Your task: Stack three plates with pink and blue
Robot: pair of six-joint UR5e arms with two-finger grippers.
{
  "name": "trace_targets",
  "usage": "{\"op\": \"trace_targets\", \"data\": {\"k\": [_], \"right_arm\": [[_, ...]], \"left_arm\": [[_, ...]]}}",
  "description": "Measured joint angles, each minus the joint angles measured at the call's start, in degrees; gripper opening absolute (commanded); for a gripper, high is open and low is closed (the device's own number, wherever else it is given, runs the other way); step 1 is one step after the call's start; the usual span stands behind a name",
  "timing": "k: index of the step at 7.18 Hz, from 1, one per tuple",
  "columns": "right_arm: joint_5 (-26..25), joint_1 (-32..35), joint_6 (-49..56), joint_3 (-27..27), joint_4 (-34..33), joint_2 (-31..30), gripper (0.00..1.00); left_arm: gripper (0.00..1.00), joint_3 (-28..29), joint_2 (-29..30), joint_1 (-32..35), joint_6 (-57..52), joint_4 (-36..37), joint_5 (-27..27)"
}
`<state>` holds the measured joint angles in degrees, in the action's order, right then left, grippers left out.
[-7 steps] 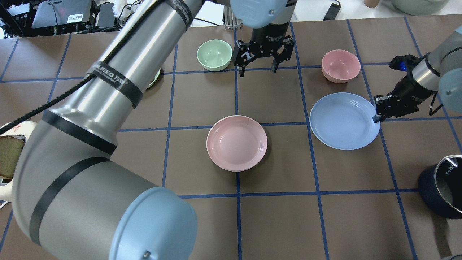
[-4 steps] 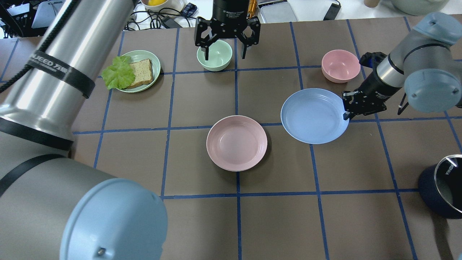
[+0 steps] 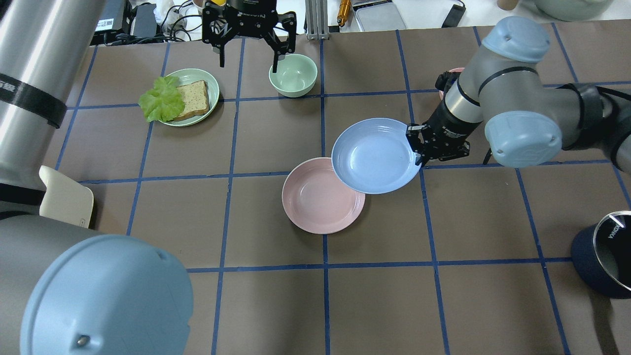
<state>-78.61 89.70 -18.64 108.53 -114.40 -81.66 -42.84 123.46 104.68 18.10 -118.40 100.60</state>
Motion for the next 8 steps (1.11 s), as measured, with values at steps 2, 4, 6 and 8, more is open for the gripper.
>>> {"op": "trace_targets", "data": {"k": [2, 4, 6, 8], "right_arm": [[-0.4, 6.9, -6.5, 0.8, -3.2, 0.6, 0.0], [-1.1, 10.0, -9.7, 2.6, -6.2, 1.4, 0.0], [-2.7, 11.3, -10.9, 4.4, -8.3, 1.7, 0.0], [-2.6, 11.6, -11.2, 5.3, -8.6, 1.8, 0.15]], "left_arm": [[1.0, -0.2, -1.1, -2.5, -4.2, -0.6, 0.3], [1.0, -0.4, -2.2, -3.7, -5.8, -1.8, 0.5], [1.0, -0.6, -3.5, -4.7, -7.4, -2.3, 0.3], [1.0, -3.0, -5.3, -5.0, -7.8, -1.8, -1.2]]}}
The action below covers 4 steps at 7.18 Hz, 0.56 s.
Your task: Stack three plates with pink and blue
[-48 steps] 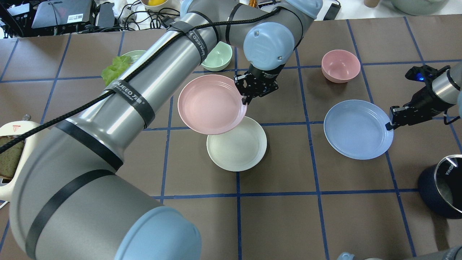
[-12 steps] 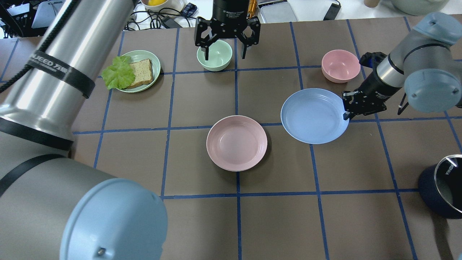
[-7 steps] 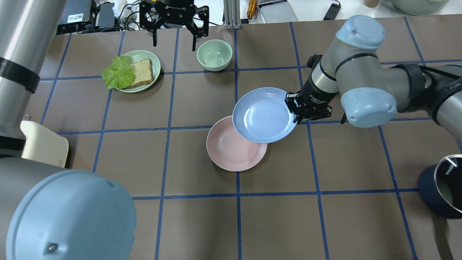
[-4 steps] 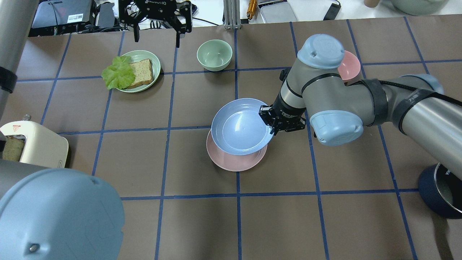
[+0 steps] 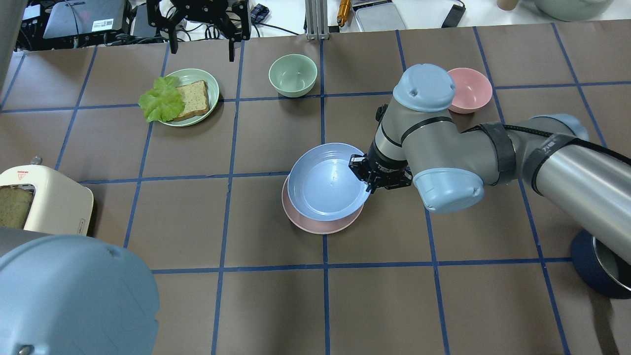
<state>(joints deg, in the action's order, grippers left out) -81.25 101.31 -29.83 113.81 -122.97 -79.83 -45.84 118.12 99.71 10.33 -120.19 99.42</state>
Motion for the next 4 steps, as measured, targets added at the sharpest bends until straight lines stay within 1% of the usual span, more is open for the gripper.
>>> {"op": "trace_targets", "data": {"k": [1, 2, 3, 4], "right_arm": [[0.1, 0.1, 0.0, 0.3, -0.2, 0.1, 0.36], [0.2, 0.1, 0.1, 0.4, -0.5, 0.2, 0.76], [0.3, 0.1, 0.3, 0.4, -0.8, 0.5, 0.9], [0.0, -0.1, 1.3, -0.2, -1.4, 0.7, 0.91]], "left_arm": [[1.0, -3.6, -1.3, 0.0, 0.0, 2.5, -0.5], [1.0, -8.6, -3.2, 0.0, -0.1, 6.3, -0.8], [1.0, -14.1, -5.8, 0.0, -0.1, 9.8, -0.9], [1.0, -19.1, -8.6, 0.0, -0.1, 12.4, -1.0]]}}
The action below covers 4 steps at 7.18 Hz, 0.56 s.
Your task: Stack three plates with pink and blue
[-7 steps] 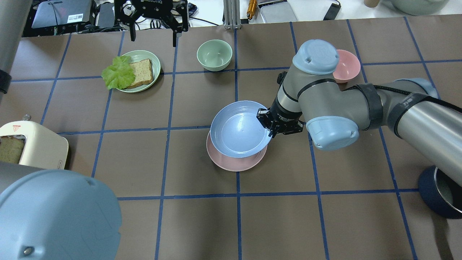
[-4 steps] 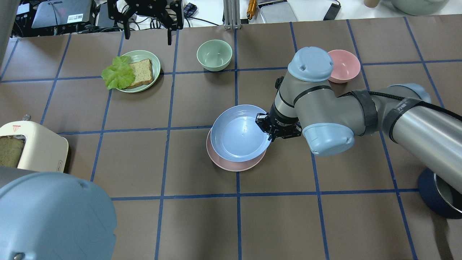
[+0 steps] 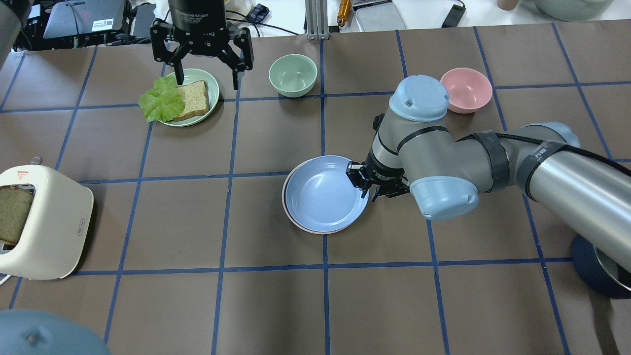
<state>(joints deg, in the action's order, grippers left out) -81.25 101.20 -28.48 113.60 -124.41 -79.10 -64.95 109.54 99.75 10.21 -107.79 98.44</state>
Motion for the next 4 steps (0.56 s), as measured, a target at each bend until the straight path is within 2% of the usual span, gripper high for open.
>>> {"op": "trace_targets", "data": {"k": [2, 3, 4], "right_arm": [[-3.7, -2.5, 8.3, -5.3, 1.0, 0.0, 0.94], [-6.8, -4.7, 13.9, -8.7, 3.6, -0.2, 1.0], [-8.6, -6.9, 19.3, -11.9, 6.7, -0.6, 1.0]], "left_arm": [[1.0, -8.3, -5.6, 0.0, -0.1, 3.7, -0.1], [1.0, -11.6, -8.3, 0.0, -0.3, 5.1, -0.1], [1.0, -14.2, -10.7, -0.1, -0.3, 6.0, -0.6]]}}
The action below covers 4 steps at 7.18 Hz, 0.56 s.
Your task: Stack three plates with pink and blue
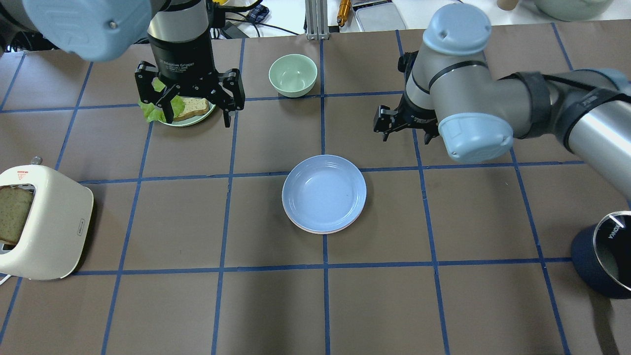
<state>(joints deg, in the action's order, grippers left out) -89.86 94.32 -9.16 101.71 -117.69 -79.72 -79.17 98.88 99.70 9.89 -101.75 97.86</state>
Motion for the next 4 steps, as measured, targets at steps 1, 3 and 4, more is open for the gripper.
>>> {"op": "trace_targets", "data": {"k": [1, 3, 4], "right_arm": [[-0.8, -2.0, 4.4, -3.1, 4.2, -0.8, 1.0], [-1.0, -4.9, 10.2, -9.0, 15.2, -3.5, 1.0], [-0.8, -5.4, 12.0, -10.6, 19.1, -5.4, 1.0]], "left_arm": [[1.0, -2.4, -2.2, 0.0, 0.0, 1.4, -1.1], [1.0, -8.0, -6.2, -0.1, -0.1, 6.2, -2.4], [1.0, -10.5, -8.0, -0.4, -0.1, 8.4, -2.8]]}}
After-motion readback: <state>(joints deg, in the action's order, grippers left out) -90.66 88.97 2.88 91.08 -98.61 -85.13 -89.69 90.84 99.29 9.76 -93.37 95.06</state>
